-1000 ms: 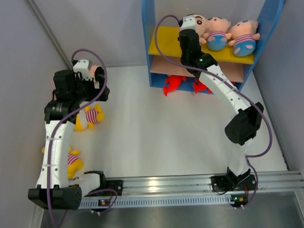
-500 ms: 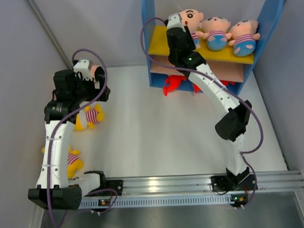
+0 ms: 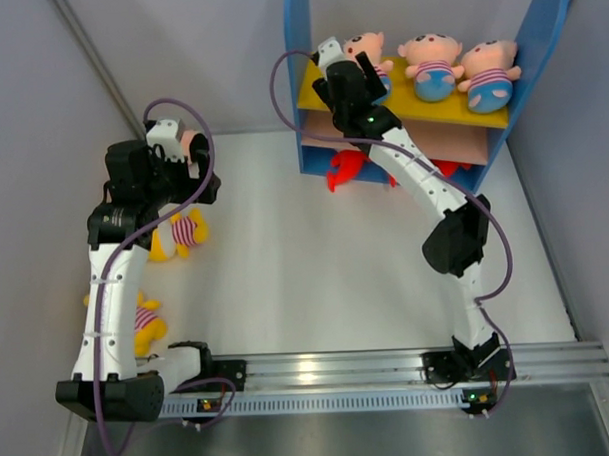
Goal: Place and organize the stuffed toys onto the shelf
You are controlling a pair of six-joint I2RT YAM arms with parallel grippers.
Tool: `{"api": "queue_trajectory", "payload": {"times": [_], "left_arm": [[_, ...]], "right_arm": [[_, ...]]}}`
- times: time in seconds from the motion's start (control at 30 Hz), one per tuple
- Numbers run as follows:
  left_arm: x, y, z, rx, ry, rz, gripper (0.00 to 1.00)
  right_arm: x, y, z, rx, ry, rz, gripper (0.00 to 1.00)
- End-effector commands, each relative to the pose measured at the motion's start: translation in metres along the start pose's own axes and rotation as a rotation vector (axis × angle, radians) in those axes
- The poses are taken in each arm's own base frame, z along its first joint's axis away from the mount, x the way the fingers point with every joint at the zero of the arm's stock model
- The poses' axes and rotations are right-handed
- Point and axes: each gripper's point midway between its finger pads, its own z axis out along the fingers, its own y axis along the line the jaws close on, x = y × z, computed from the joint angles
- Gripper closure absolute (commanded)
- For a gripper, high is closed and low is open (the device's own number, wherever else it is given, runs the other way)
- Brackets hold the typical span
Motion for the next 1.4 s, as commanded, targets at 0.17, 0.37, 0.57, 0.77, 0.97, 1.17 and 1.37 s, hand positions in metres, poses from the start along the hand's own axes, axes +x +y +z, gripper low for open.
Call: {"api": "queue_trajectory", "payload": {"times": [0.17, 0.37, 0.57, 0.77, 0.97, 1.17, 1.37], "left_arm": [[-0.004, -0.006, -0.003, 0.033, -0.022, 0.013, 0.01], [-0.005, -0.006, -0.003, 0.032, -0.024, 0.015, 0.01], [-0.005, -0.006, -0.003, 0.034, -0.024, 0.012, 0.01], [-0.005, -0.005, -0.004, 0.028, -0.025, 0.012, 0.01], [-0.006, -0.004, -0.005, 0.019, -0.029, 0.011, 0.01], [-0.007, -0.004, -0.008, 0.012, -0.035, 0.016, 0.01], [-0.006, -0.005, -0.008, 0.018, -0.035, 0.016, 0.01]], "right_arm": [[-0.087, -0.024, -0.081, -0.241, -0.322, 0.141, 0.14], [-0.086, -0.037, -0.088, -0.334, -0.359, 0.132, 0.12], [-0.053, -0.042, -0.043, -0.39, -0.291, 0.238, 0.12], [-0.05, -0.041, -0.015, -0.538, -0.31, 0.379, 0.18], [-0.033, -0.026, 0.0, -0.595, -0.254, 0.456, 0.42], [-0.024, -0.021, -0.002, -0.589, -0.219, 0.562, 0.92], [-0.029, -0.063, -0.021, -0.419, -0.294, 0.843, 1.0]]}}
